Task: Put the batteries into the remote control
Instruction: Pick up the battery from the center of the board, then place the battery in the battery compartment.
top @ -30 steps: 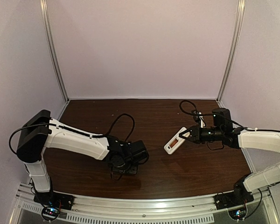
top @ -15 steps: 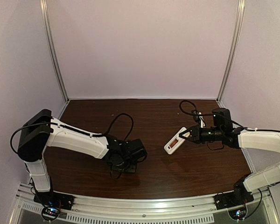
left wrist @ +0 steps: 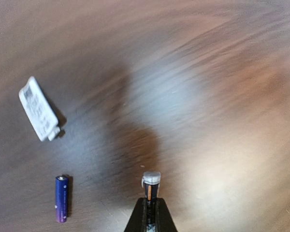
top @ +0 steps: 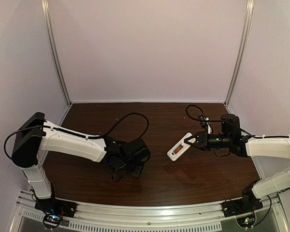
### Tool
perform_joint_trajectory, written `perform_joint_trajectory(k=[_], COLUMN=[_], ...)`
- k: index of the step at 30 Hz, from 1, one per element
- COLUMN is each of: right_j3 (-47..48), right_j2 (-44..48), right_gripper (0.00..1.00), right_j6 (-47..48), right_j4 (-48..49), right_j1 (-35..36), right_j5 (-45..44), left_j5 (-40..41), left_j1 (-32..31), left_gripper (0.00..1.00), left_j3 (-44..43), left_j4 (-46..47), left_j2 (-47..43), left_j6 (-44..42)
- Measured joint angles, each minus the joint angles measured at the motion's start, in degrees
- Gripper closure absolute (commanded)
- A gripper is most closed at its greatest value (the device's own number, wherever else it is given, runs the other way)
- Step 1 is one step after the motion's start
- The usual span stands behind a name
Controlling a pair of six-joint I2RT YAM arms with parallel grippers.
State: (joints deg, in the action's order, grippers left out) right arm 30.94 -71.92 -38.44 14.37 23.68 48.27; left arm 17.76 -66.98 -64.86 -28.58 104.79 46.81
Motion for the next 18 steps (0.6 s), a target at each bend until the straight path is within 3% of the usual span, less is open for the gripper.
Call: perform_joint_trajectory(k=[9, 18], right_j3=[-7.1, -8.8], right_j2=[-2.1, -4.0], right_gripper=[1.00, 1.00], right_j6=[-10.4, -17.6], right_j4=[10.3, 19.6], right_j1=[0.6, 5.4], right_j5=[3.2, 3.0], left_j5=[-10.6, -22.9], left_j1=[-0.7, -1.0], left_gripper=[1.00, 1.00], left_j3=[1.6, -3.2], left_j4=[8.6, 9.7], left_j2=[-14.1, -9.6], left_j6=[-19.5, -26.4])
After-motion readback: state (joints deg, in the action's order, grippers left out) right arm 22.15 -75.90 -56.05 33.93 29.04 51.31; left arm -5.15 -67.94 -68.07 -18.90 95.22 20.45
